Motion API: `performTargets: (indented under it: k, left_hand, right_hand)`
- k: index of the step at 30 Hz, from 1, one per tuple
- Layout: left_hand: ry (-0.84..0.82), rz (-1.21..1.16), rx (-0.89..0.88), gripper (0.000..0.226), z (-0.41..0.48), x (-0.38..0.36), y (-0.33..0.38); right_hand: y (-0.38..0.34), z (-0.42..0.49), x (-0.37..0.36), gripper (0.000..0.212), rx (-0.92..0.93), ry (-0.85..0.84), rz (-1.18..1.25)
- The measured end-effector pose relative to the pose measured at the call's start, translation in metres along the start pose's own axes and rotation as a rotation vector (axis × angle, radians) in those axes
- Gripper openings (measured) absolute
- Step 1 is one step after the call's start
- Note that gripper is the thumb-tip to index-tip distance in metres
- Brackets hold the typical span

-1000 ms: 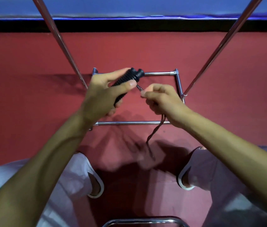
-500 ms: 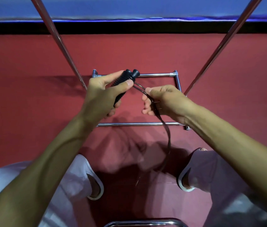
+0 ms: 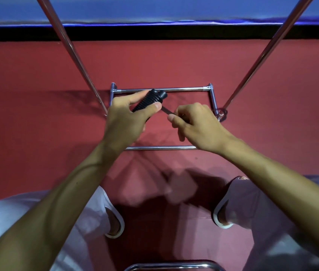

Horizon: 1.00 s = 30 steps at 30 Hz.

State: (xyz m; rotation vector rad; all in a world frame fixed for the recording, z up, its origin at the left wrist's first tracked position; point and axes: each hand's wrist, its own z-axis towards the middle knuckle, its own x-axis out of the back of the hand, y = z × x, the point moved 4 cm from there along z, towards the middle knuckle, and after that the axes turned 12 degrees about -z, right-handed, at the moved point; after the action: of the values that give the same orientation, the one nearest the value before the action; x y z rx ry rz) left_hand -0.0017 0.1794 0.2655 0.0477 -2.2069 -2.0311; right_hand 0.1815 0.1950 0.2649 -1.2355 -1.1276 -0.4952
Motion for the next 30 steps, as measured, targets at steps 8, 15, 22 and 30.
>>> performTargets:
  k: [8,15,22,30]
  left_hand:
    - [-0.026,0.601,-0.174,0.060,-0.006,-0.009,-0.008]
    - [-0.260,0.803,-0.160,0.048,-0.006,-0.012,-0.008]
    - [-0.253,0.920,-0.034,0.058,-0.005,-0.006,-0.008]
    - [-0.768,0.524,0.370,0.069,-0.022,-0.019,-0.018]
  right_hand:
    - [0.002,-0.002,-0.005,0.037,0.020,-0.115,-0.049]
    - [0.001,-0.004,-0.007,0.025,-0.011,-0.298,0.126]
    - [0.001,-0.005,0.004,0.022,0.092,-0.377,0.071]
    - [-0.004,-0.009,0.028,0.012,0.278,-0.341,0.080]
